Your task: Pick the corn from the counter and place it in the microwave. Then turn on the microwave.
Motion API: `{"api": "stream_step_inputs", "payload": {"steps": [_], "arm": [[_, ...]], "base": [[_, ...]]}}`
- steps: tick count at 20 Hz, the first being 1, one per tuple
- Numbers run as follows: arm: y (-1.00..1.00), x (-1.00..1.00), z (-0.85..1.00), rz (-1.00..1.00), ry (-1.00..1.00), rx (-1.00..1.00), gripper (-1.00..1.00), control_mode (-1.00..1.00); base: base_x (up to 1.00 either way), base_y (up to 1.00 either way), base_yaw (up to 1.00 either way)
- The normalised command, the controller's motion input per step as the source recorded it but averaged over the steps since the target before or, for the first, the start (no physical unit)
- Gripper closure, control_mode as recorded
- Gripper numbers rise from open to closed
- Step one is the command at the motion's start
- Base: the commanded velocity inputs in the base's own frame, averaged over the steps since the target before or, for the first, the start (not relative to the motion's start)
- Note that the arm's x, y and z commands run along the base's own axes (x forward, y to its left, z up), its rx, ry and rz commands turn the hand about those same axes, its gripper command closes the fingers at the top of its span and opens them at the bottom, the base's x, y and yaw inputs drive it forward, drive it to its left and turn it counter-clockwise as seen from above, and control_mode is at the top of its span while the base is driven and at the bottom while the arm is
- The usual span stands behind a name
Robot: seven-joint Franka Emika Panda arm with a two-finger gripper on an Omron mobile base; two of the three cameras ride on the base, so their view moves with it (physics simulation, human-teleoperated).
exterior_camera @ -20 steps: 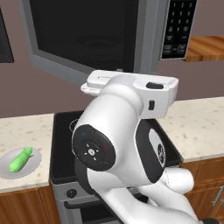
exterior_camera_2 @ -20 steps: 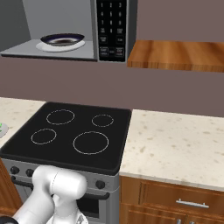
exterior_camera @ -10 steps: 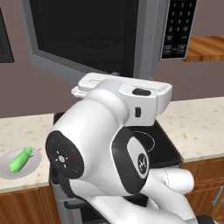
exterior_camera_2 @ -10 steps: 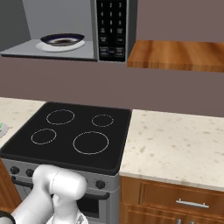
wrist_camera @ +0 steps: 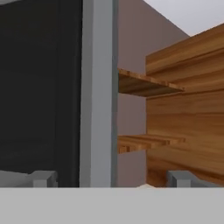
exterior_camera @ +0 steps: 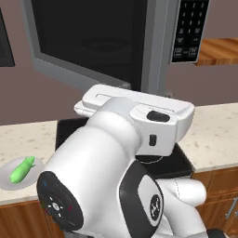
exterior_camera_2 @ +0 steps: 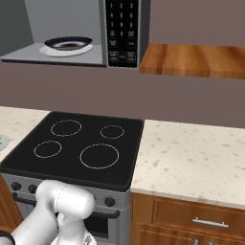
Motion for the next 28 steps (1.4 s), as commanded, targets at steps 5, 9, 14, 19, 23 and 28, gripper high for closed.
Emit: {"api": "stream_step_inputs", "payload": {"steps": [5,9,14,19,23,28], "arm": [[-0.17,-0.42,0.02,0.02,-0.1,0.01,-1.0,-1.0],[-0.3,-0.17,0.0,0.01,-0.04,0.05,-1.0,-1.0],[-0.41,-0.01,0.0,0.03,-0.01,0.08,-1.0,-1.0],[-0.36,0.0,0.0,0.08,0.0,0.05,-1.0,-1.0],[-0.27,0.06,0.0,0.15,0.03,0.01,-1.0,-1.0],[-0.13,0.22,0.0,0.22,0.06,0.0,-1.0,-1.0]], "base": [[0.0,0.0,0.0],[0.0,0.0,0.0],[0.0,0.0,0.0],[0.0,0.0,0.0],[0.0,0.0,0.0],[0.0,0.0,0.0]]}}
